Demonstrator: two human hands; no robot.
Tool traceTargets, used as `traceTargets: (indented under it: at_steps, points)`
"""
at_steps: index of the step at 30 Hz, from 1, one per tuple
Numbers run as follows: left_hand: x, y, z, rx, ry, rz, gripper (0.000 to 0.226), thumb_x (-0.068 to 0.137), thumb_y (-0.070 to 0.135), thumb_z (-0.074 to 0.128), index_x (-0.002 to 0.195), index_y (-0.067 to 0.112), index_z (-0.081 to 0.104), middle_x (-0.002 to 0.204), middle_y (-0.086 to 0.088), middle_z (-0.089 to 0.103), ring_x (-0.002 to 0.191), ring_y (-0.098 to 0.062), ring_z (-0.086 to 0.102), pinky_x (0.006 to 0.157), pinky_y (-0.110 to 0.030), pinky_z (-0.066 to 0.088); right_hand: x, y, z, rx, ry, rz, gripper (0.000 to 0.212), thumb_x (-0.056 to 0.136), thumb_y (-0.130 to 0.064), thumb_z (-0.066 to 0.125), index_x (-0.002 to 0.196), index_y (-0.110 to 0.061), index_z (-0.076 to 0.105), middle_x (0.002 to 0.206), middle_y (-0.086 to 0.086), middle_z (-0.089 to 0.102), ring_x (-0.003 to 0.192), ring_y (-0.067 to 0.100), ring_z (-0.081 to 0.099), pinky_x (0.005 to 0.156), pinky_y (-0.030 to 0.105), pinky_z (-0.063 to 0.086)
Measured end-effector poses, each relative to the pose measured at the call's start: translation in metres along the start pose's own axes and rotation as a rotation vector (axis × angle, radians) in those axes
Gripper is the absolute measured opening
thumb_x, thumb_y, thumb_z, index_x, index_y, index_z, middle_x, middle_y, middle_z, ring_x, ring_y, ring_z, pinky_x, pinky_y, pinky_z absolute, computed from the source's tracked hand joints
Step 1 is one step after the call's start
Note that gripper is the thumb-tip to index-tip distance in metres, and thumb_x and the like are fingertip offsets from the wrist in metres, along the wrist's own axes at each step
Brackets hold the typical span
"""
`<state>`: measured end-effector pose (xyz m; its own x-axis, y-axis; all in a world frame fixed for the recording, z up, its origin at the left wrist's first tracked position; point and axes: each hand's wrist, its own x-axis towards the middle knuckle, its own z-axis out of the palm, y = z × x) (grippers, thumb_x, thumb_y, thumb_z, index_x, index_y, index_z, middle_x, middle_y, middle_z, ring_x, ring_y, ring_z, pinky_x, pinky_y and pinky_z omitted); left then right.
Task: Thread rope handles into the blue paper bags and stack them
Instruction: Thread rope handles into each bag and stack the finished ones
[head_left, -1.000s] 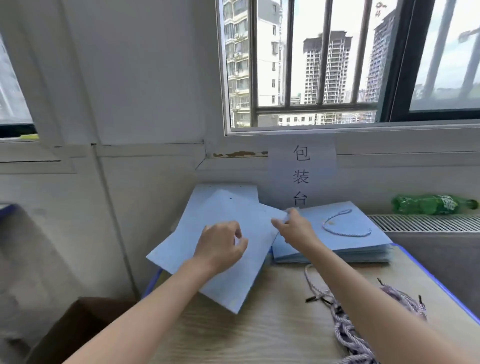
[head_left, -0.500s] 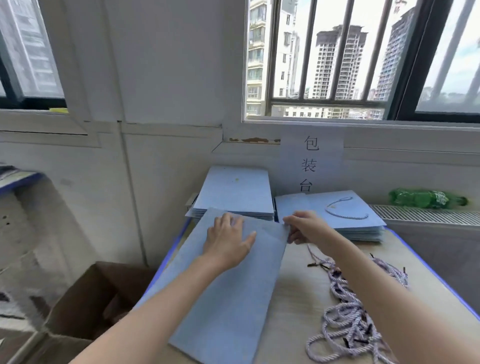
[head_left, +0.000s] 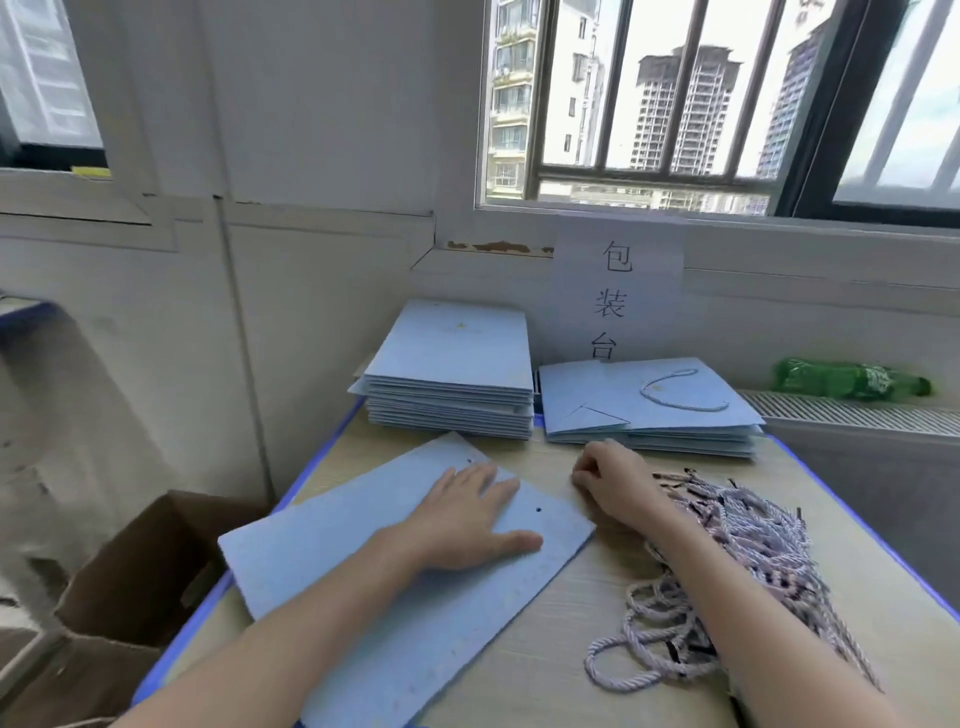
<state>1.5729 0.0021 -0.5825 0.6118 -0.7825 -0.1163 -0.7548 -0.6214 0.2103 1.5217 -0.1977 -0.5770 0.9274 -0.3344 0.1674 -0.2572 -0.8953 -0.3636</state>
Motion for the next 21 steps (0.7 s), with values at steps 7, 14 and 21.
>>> traceTargets:
  at_steps: [7,14,21]
  points:
    - [0.016,-0.023,-0.035,0.101,-0.247,0.061,0.067,0.091,0.051,0.052,0.147,0.047,0.015,0.160,0.006,-0.001,0.146,-0.017,-0.004,0.118,-0.043,0.001,-0.018,-0.009,-0.003,0.162,-0.071,-0.231,0.004,0.098,-0.022,0.046,0.096,-0.023,0.049,0.093,0.001,0.063,0.074,0.012,0.054,0.059,0.017,0.040]
    - [-0.008,-0.030,-0.012,-0.210,0.031,0.037,0.037,0.085,0.058,0.053,0.120,0.060,0.042,0.143,0.012,0.027,0.136,-0.011,0.018,0.113,-0.032,0.014,-0.031,-0.022,-0.008,0.272,-0.109,-0.319,0.011,0.093,-0.020,0.056,0.088,-0.029,0.060,0.076,-0.015,0.056,0.064,-0.006,0.052,0.060,0.010,0.039]
    - [-0.019,-0.025,-0.010,-0.123,-0.020,0.032,0.079,0.060,0.081,0.054,0.131,0.052,0.038,0.137,0.017,0.022,0.133,-0.007,0.015,0.112,-0.031,0.017,-0.035,-0.032,-0.005,0.336,-0.140,-0.273,0.021,0.088,-0.002,0.058,0.086,-0.023,0.055,0.079,-0.008,0.064,0.071,0.005,0.063,0.065,0.009,0.047]
